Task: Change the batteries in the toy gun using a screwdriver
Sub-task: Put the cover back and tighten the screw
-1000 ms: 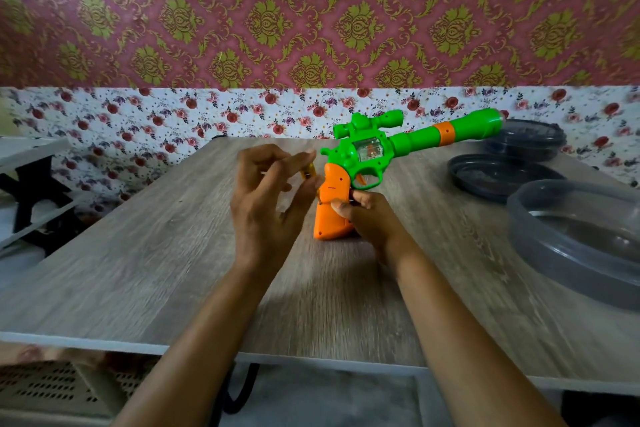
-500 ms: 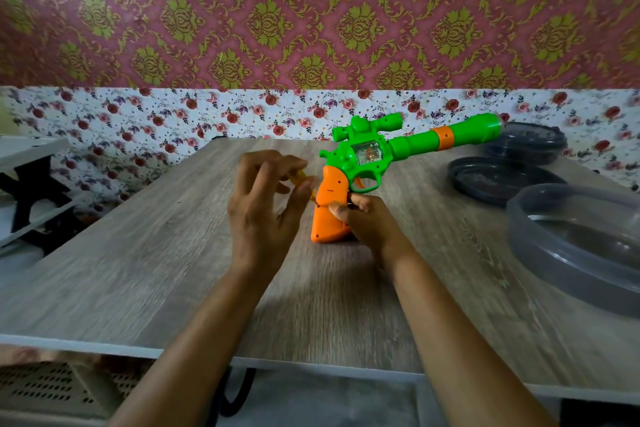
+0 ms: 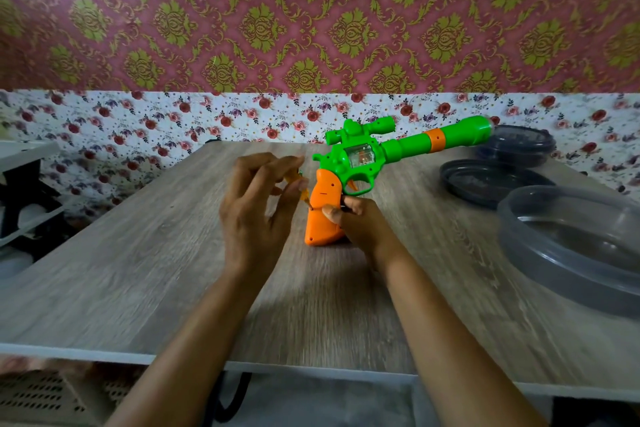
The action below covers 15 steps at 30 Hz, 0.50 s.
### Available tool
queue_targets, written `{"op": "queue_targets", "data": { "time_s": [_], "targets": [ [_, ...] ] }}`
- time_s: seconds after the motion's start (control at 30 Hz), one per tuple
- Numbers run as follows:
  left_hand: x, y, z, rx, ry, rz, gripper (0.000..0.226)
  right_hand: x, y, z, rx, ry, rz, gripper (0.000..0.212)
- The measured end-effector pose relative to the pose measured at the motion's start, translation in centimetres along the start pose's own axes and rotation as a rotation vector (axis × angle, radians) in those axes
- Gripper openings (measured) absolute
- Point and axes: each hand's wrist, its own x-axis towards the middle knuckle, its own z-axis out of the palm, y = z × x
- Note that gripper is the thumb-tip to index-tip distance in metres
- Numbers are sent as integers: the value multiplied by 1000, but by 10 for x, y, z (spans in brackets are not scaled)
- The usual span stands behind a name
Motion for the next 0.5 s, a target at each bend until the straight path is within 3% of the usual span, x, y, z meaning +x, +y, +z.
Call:
{"op": "queue_targets", "data": {
  "time_s": [0.27,0.5],
  "targets": [
    [0,2,1,31,-22,31,38,-1,-1,0,-5,-4,2,29],
    [-1,-1,0,-36,32,6,21,-1,0,1,5,12,5,27]
  ]
}}
